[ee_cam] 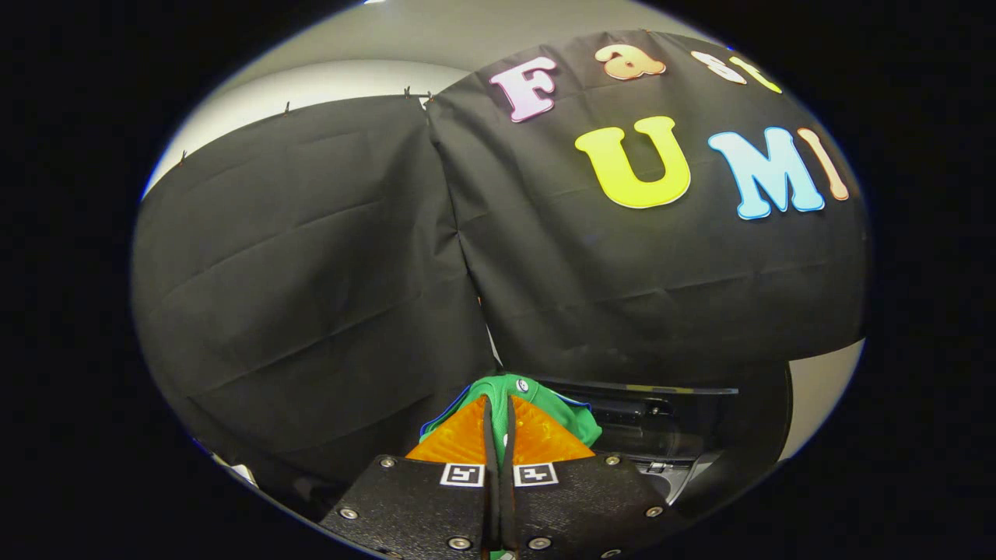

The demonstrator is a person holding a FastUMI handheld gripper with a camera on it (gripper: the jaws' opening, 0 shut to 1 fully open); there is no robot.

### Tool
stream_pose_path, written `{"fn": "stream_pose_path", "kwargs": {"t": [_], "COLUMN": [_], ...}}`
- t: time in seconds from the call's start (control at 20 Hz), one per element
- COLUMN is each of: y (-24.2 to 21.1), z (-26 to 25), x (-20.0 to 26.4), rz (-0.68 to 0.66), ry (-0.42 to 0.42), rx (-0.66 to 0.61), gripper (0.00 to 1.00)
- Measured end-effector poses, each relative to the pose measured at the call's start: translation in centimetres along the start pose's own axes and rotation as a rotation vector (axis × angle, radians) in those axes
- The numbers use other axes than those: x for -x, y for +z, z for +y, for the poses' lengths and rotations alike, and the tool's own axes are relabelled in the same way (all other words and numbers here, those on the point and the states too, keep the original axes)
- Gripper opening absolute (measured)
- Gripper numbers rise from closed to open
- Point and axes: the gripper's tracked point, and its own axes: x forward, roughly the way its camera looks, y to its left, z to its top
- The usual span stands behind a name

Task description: Put the clothes into the washing machine and then close the washing machine lid.

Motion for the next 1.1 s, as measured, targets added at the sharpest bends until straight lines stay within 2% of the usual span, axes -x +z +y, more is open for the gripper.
{"fn": "stream_pose_path", "kwargs": {"t": [0.55,1.1], "y": [-9.0,-15.4], "z": [-2.1,-7.1], "x": [-4.8,-7.8], "rz": [0.096,0.141], "ry": [-0.081,-0.240], "rx": [-0.016,-0.017], "gripper": [0.00,0.03]}}
